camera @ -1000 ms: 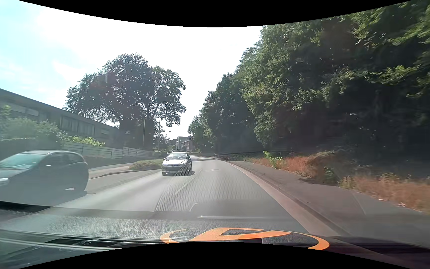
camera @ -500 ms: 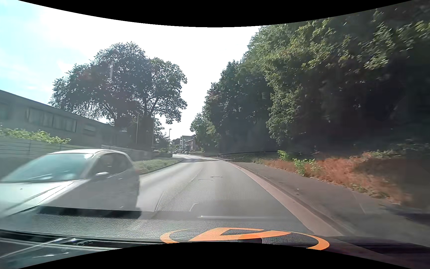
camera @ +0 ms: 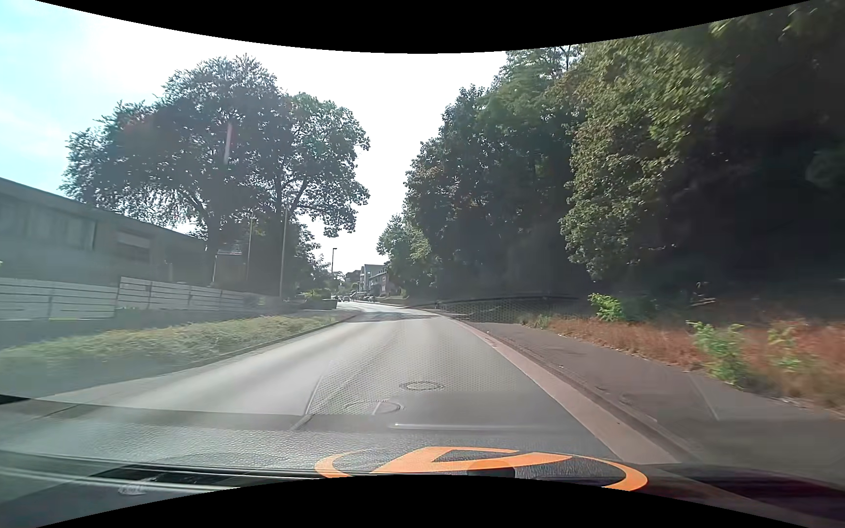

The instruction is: Follow the waypoints while adhering to traffic rules and regulations

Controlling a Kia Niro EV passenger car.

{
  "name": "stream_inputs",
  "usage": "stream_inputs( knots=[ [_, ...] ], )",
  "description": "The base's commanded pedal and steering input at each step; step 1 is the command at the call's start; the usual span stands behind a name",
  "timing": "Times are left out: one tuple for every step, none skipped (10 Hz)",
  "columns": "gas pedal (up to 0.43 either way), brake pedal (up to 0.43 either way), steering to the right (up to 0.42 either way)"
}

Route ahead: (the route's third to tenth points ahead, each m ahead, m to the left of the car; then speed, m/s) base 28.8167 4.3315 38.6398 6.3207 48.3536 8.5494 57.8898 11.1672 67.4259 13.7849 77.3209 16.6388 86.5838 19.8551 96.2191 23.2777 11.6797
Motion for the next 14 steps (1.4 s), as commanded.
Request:
stream_inputs(
  knots=[
    [0.138, 0.0, -0.01],
    [0.138, 0.0, -0.01],
    [0.138, 0.0, -0.01],
    [0.138, 0.0, -0.012],
    [0.13, 0.0, -0.014],
    [0.13, 0.0, -0.015],
    [0.13, 0.0, -0.016],
    [0.13, 0.0, -0.017],
    [0.13, 0.0, -0.018],
    [0.13, 0.0, -0.02],
    [0.13, 0.0, -0.021],
    [0.13, 0.0, -0.021],
    [0.13, 0.0, -0.022],
    [0.13, 0.0, -0.022]
  ],
)
